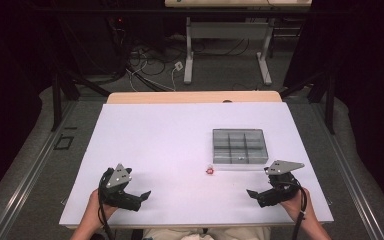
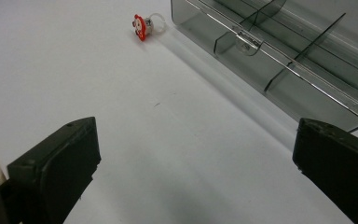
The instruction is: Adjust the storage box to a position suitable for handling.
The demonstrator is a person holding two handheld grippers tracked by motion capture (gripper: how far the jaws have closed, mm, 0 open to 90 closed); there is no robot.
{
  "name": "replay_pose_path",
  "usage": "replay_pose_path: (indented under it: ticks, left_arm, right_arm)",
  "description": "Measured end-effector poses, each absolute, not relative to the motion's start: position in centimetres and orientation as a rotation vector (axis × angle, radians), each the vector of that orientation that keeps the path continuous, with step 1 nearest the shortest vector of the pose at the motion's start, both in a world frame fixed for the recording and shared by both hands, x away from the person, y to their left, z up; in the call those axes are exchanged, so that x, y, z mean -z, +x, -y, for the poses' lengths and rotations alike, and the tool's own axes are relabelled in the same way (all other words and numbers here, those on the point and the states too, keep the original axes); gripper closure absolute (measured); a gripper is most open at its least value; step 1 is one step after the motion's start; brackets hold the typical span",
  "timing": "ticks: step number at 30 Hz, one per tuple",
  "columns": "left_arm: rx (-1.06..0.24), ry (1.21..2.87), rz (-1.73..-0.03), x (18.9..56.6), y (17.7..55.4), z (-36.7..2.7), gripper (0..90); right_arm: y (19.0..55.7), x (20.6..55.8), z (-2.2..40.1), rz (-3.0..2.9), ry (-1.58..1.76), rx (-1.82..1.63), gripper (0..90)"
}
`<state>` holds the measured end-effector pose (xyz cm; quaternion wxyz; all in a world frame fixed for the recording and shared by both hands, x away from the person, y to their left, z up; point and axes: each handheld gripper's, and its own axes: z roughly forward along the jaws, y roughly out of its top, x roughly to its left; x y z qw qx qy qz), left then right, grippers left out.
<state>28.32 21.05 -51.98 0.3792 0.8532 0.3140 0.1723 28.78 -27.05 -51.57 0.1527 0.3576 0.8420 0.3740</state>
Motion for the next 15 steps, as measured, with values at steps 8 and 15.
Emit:
replay_pose_path:
  ticks: [8, 15]
  left_arm:
    - [-0.429, 2.179, -0.803, 52.0, 28.3, -21.0, 0.1]
    - [-0.432, 2.178, -0.813, 52.1, 28.3, -21.1, 0.1]
  right_arm:
    - [28.9, 50.7, 27.5, -2.368, 1.072, -1.071, 0.0]
    - [29.9, 49.9, 28.2, -2.335, 1.088, -1.059, 0.0]
